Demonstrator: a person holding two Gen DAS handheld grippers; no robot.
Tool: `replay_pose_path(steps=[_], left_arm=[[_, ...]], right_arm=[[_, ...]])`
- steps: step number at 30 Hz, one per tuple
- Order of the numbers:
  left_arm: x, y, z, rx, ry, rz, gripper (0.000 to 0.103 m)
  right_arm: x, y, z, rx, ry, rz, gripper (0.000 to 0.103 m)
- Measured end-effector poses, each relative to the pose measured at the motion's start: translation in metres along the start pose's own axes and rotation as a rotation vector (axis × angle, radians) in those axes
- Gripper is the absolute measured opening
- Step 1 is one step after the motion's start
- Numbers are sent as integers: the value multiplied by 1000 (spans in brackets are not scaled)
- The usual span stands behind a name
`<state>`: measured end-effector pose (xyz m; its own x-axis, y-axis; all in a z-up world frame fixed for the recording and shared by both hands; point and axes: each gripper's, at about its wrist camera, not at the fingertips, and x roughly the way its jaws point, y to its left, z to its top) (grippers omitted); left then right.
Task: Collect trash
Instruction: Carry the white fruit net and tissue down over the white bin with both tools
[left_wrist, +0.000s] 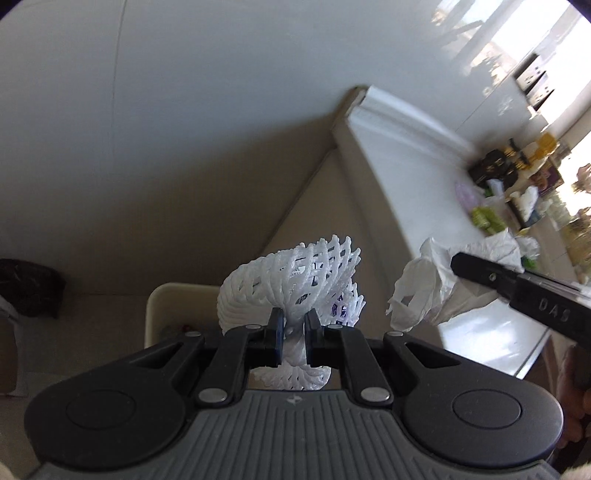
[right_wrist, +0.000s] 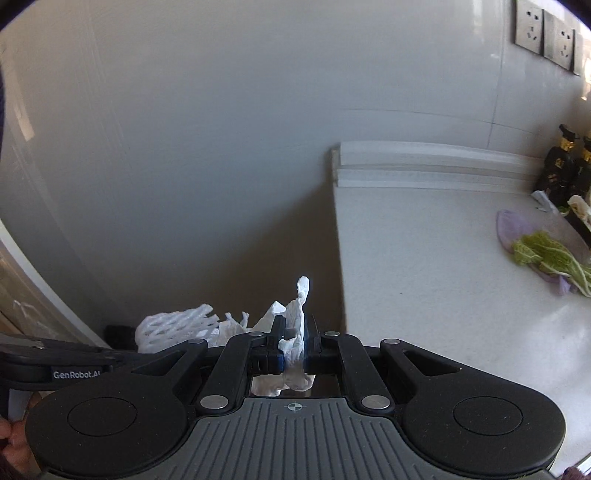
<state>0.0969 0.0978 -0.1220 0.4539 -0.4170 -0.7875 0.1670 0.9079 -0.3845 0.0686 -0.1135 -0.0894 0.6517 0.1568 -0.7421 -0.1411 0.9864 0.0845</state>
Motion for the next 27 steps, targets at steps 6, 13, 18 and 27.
replay_pose_path(steps=[6,13,18,27], left_arm=[[27,24,-19,-30,69,68,10],[71,59,-42,-92,156,90,11],[100,74,-54,-113,191,136,11],[142,88,-64,-111,223,200,12]], right_arm=[[38,32,-8,-97,105,25,7],[91,54,-23,-128,225,41,7],[135,70,-32,-170,323,39,7],[200,89,-42,-238,465,36,7]])
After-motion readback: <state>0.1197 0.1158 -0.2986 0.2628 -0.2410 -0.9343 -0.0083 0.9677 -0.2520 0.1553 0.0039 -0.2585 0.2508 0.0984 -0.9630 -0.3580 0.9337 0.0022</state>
